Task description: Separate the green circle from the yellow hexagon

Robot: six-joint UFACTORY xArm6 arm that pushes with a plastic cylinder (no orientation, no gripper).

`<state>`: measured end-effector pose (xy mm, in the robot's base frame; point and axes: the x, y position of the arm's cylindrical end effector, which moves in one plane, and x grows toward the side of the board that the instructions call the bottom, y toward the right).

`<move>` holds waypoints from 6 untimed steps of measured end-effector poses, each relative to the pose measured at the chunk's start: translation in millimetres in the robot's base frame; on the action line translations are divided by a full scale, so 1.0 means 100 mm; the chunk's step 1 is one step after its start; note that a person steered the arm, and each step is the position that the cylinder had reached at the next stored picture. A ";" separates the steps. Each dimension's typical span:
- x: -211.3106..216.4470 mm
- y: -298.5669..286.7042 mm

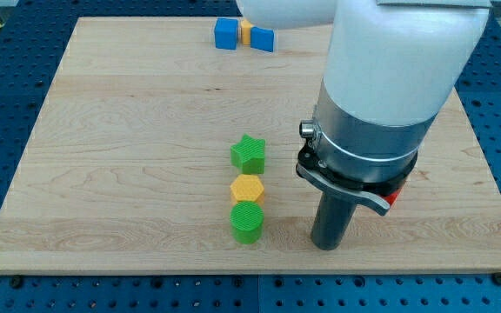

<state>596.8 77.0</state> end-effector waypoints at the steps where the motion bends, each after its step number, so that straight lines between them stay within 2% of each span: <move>1: 0.00 -0.13; 3: -0.06 -0.59; 4: -0.25 -0.87; 6: -0.37 -1.04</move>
